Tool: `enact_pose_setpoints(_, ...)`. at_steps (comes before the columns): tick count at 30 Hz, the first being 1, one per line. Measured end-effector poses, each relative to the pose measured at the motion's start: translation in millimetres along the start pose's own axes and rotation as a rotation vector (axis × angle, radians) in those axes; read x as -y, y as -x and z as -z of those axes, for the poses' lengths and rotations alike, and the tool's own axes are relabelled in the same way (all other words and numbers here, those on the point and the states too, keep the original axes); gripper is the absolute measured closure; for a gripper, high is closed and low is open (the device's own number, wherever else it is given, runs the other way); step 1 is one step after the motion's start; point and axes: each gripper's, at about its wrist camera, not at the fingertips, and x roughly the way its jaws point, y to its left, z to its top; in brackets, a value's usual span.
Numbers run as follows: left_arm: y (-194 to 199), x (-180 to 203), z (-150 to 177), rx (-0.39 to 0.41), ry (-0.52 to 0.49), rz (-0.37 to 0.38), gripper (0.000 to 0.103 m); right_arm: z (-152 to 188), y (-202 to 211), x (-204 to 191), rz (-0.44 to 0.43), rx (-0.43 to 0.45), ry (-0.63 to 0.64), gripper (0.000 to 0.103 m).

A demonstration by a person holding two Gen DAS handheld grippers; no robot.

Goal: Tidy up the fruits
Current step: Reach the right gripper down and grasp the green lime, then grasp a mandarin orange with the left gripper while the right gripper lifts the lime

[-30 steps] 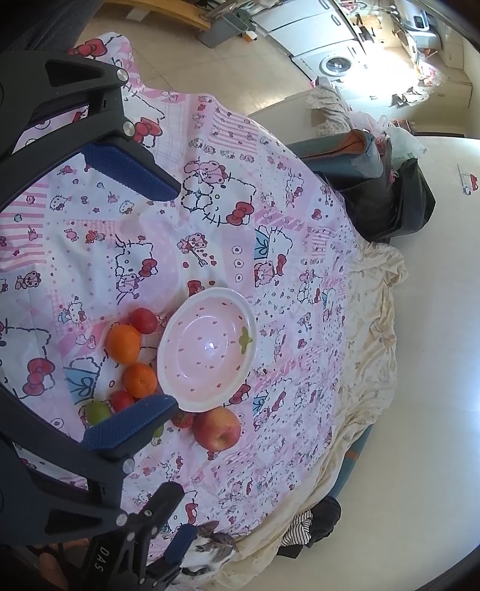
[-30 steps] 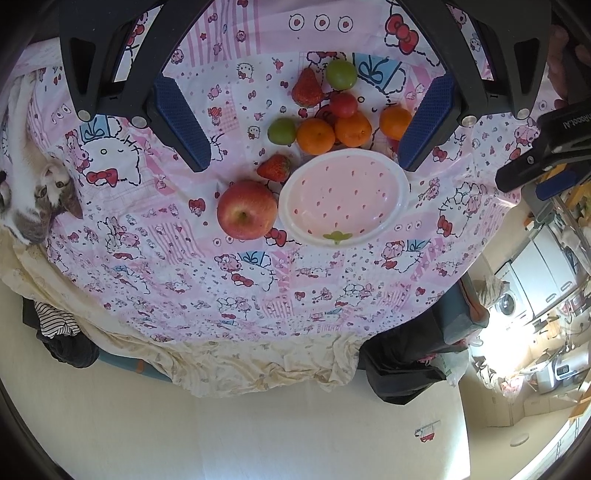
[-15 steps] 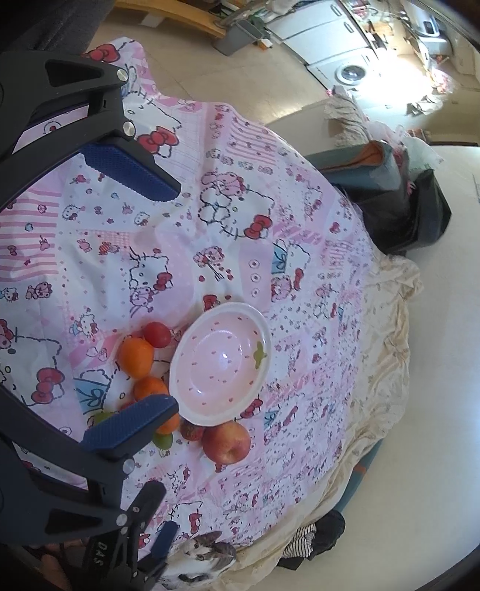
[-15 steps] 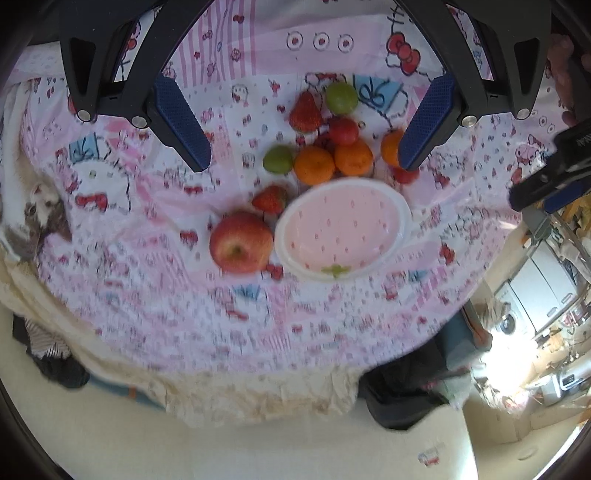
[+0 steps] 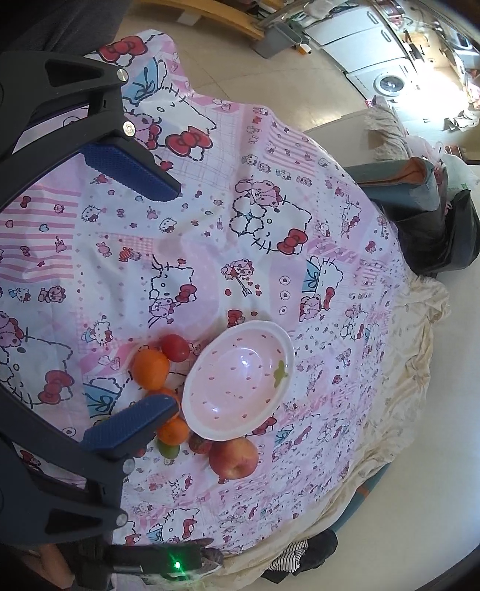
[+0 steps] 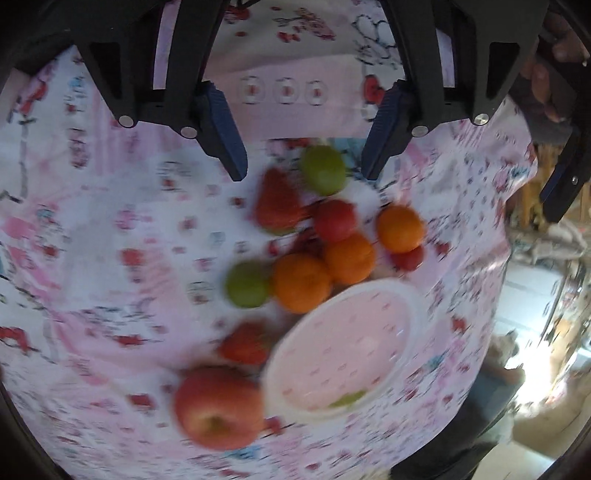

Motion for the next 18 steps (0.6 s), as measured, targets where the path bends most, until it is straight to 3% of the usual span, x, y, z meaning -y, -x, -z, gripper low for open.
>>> enact_pose_setpoints(6, -3, -2, 0, -0.011, 0.003, -0.015, 0.000, -4, -17, -8, 0.026, -0.035, 0.008, 0.054)
enact_pose_setpoints(9, -7, -3, 1, -0.026, -0.001, -0.024, 0.000, -2, -14, -5, 0.048, -0.021, 0.013, 0.072)
enact_pose_setpoints(18, -21, 2, 9, -0.069, -0.052, -0.056, 0.000, 7, 18, 5, -0.095, 0.041, -0.040, 0.073)
